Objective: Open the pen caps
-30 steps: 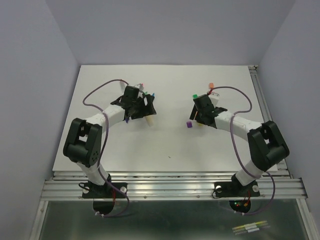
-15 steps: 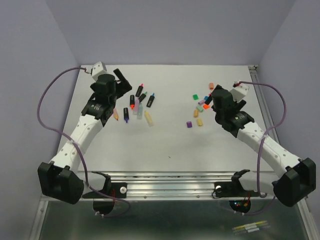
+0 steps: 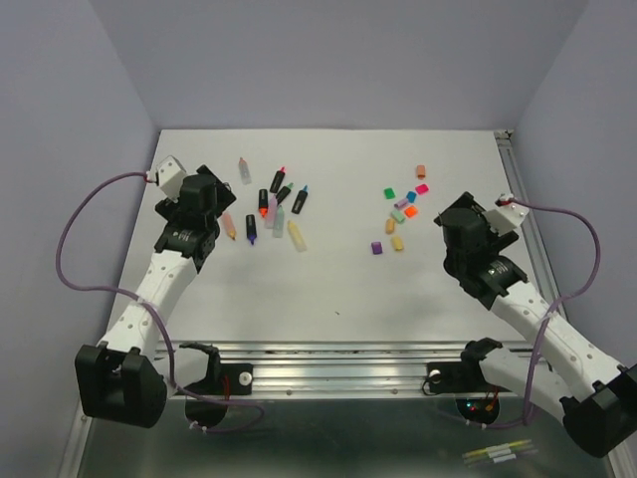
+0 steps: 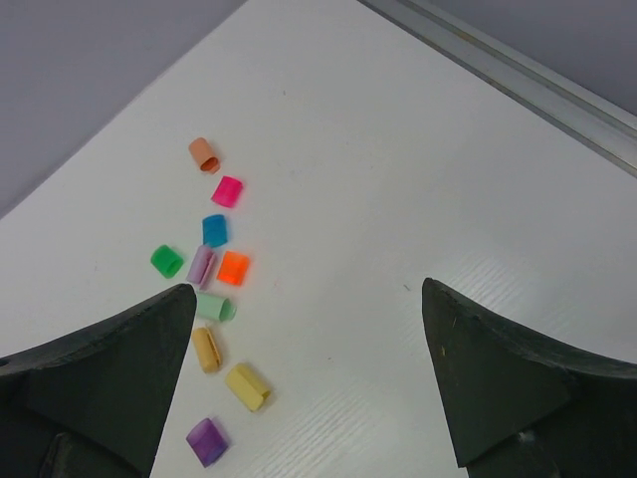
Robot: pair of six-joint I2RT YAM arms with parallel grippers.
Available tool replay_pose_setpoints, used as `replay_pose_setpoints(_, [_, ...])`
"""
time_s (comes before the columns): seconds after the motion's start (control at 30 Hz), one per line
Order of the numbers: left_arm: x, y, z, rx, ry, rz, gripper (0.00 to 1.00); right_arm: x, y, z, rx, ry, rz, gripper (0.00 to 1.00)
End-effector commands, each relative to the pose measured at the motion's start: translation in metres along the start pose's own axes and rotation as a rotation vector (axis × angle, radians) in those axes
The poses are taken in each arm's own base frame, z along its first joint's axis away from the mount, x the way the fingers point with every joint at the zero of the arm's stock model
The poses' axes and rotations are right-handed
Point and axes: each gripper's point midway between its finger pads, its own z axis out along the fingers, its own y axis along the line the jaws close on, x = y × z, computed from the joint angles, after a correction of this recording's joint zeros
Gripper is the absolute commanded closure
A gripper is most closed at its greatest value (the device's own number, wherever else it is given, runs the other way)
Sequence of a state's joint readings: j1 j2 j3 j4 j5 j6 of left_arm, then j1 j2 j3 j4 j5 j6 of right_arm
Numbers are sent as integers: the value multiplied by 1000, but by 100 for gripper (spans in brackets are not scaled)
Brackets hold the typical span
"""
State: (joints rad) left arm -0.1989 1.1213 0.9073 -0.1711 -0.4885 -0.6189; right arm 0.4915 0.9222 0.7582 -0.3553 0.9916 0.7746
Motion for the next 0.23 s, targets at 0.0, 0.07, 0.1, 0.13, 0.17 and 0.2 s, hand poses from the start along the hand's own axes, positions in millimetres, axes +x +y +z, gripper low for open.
replay_pose_setpoints(0.0, [-31,0,-12,9,-107,-62,1,-15,-8,1,35,-74,49,0])
replay_pose_setpoints(0.07, [-32,-1,-13,13,-112,-64,1,-13,-6,2,27,-69,38,0])
replay_pose_setpoints(0.1, [-32,-1,-13,14,-112,-67,1,-13,-6,2,27,-70,30,0])
replay_pose_setpoints(0.13, [-32,0,-14,16,-113,-69,1,-14,-5,2,30,-70,37,0])
replay_pose_setpoints(0.17, [-32,0,-14,19,-115,-72,1,-12,-5,3,37,-66,32,0])
replay_pose_setpoints(0.2, [-32,0,-15,20,-116,-71,1,-11,-7,3,47,-60,21,0])
